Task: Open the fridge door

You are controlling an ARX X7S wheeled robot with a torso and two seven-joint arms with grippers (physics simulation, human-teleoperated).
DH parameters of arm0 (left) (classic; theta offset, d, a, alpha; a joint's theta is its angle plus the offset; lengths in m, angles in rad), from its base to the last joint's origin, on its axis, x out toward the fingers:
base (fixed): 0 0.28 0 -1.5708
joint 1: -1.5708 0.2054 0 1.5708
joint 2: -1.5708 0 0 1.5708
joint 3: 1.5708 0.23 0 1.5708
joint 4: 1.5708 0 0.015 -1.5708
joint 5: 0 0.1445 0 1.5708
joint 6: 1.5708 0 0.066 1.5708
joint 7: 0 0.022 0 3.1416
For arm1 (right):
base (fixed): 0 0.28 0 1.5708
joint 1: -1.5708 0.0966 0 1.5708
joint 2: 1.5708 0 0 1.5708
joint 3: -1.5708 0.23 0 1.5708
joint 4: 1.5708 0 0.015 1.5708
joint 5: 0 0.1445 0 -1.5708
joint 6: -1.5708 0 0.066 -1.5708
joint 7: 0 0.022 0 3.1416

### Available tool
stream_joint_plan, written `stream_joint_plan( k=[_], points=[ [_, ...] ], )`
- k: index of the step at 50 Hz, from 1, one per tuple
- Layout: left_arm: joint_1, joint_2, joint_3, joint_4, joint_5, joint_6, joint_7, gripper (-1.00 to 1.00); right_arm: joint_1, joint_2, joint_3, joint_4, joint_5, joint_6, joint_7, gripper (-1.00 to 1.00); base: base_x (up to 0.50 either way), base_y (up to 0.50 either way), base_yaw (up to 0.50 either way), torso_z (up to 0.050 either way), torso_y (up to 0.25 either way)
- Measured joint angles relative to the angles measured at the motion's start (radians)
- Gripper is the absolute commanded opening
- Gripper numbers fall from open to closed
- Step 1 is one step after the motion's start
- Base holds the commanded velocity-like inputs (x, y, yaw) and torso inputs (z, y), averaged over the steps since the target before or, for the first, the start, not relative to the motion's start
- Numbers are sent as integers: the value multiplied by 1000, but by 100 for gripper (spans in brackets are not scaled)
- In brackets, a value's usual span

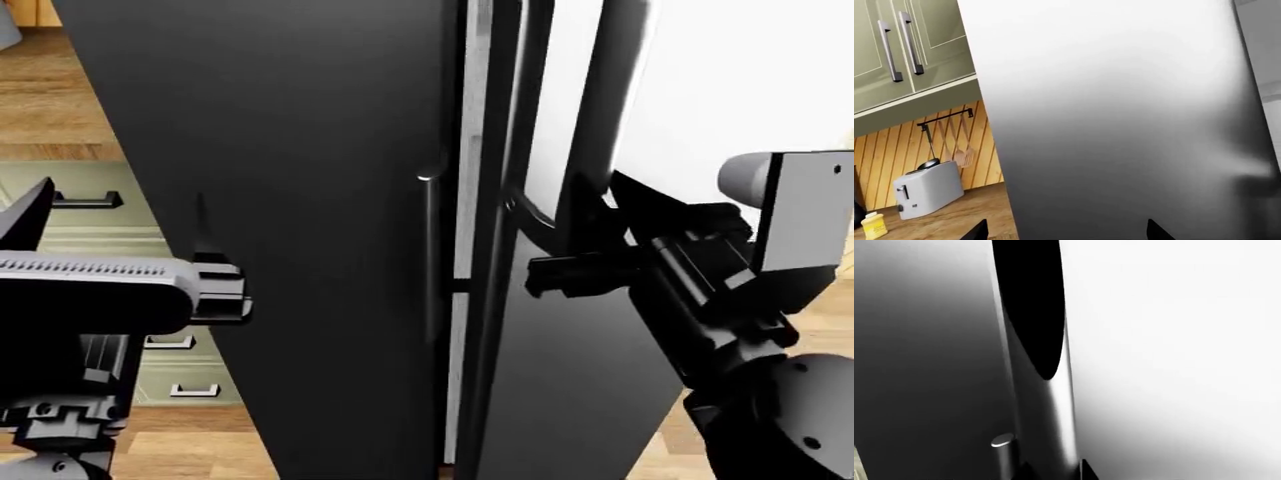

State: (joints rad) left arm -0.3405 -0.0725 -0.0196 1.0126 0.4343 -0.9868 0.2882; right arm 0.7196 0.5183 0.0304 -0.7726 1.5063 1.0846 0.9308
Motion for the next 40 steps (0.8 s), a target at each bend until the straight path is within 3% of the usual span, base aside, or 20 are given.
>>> stream_joint_plan(
  k=[19, 20, 29, 40],
  points=[
    [5, -5, 6, -7, -16, 6, -17, 100, -196, 157, 261, -160, 224, -114, 36, -100, 0, 0, -1, 2, 6],
    [5, -5, 7, -7, -16, 5, -18, 100, -213, 164, 284, -169, 236, -121, 36, 100, 0, 0, 0, 10, 0],
    [-1, -9, 17, -6, -17, -3, -23, 100, -303, 192, 606, -239, 324, -181, 9, 100, 0, 0, 0, 0, 0],
    [-8, -13, 32, -12, -20, -6, -31, 100, -327, 164, 988, -266, 465, -135, 15, 100, 0, 0, 0, 0, 0]
  ],
)
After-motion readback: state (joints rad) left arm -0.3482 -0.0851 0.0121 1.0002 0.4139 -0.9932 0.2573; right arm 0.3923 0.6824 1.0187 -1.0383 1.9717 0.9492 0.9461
